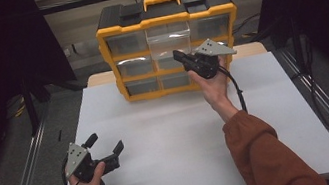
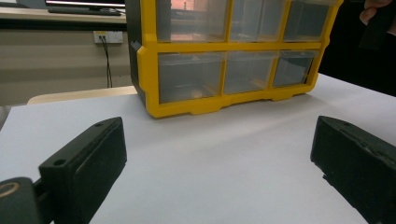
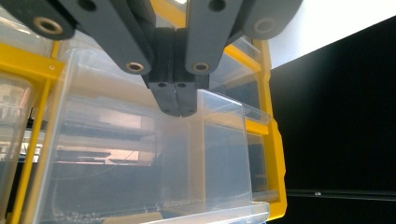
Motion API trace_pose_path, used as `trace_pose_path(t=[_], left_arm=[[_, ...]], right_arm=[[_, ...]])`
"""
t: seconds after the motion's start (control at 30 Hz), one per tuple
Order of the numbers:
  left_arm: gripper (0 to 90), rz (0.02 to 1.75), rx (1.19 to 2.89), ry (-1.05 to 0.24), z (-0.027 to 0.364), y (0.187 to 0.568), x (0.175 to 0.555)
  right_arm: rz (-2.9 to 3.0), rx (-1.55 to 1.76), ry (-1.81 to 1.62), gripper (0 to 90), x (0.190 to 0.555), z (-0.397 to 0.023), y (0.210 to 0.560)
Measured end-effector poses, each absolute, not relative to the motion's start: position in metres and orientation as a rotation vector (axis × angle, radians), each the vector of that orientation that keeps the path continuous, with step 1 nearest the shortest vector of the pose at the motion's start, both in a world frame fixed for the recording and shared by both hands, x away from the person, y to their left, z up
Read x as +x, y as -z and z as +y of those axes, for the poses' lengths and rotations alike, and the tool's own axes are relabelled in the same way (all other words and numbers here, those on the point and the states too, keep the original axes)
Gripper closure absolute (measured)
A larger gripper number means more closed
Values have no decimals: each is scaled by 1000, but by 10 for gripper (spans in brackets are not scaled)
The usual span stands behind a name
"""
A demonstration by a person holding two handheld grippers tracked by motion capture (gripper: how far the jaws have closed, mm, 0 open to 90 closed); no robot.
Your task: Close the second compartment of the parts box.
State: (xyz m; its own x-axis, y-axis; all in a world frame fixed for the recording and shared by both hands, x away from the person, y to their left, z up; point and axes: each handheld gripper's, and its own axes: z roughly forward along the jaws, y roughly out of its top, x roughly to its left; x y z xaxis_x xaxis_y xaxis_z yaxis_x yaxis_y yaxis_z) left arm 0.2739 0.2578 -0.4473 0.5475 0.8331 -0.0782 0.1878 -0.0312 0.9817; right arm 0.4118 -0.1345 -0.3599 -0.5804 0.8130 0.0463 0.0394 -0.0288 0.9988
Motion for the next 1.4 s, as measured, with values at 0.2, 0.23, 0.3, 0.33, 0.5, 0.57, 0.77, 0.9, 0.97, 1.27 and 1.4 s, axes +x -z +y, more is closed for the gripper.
trace_pose_path(t=[0.2, 0.23, 0.3, 0.33, 0.5, 0.57, 0.77, 0.9, 0.97, 1.27, 1.4], left_arm=[[35, 899, 1554, -654, 258, 447, 274], [36, 895, 1557, -645, 258, 447, 274], [36, 890, 1562, -651, 259, 447, 274], [36, 891, 1561, -653, 259, 447, 274], [36, 897, 1560, -656, 259, 447, 274], [36, 890, 1559, -643, 259, 447, 274], [35, 891, 1560, -654, 259, 447, 274], [35, 895, 1568, -663, 260, 447, 274], [36, 895, 1566, -663, 260, 447, 274], [36, 896, 1564, -663, 259, 447, 274], [36, 895, 1565, -662, 260, 447, 274]], right_arm=[[1655, 909, -1661, 900, 414, -134, 359], [1651, 907, -1664, 900, 414, -134, 359], [1656, 901, -1662, 900, 415, -134, 359], [1656, 902, -1657, 900, 415, -134, 359], [1659, 899, -1655, 900, 416, -134, 359], [1661, 902, -1652, 900, 416, -134, 359], [1661, 904, -1644, 900, 419, -134, 358], [1664, 903, -1642, 900, 420, -133, 358], [1663, 903, -1641, 900, 421, -133, 357], [1663, 910, -1636, 900, 424, -132, 355], [1661, 909, -1628, 900, 426, -131, 354]])
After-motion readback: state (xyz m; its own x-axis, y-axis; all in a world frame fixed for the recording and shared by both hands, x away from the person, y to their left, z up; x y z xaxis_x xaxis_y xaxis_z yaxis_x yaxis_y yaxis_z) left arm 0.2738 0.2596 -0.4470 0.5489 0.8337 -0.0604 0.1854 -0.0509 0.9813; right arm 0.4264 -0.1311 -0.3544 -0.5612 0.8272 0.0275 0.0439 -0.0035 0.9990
